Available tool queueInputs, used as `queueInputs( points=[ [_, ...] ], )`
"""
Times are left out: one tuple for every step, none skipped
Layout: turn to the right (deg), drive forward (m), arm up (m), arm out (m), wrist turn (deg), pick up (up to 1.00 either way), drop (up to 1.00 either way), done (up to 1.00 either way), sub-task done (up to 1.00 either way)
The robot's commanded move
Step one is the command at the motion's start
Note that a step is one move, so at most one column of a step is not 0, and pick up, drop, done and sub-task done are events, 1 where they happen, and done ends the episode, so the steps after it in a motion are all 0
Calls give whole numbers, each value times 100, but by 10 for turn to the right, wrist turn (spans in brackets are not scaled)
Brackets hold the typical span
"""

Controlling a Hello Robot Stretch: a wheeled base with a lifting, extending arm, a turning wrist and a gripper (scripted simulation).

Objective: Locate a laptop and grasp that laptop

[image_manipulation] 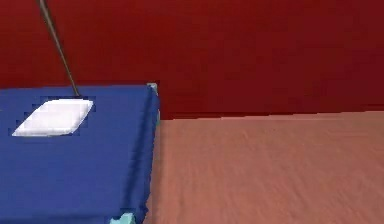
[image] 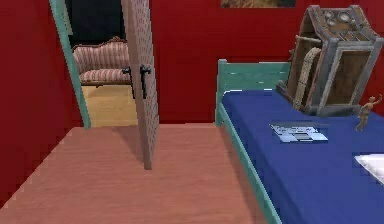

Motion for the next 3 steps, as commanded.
queueInputs(
  points=[
    [0,50,0,0,0,0,0,0,0],
    [-420,0,0,0,0,0,0,0,0],
    [450,0,0,0,0,0,0,0,0]
  ],
)
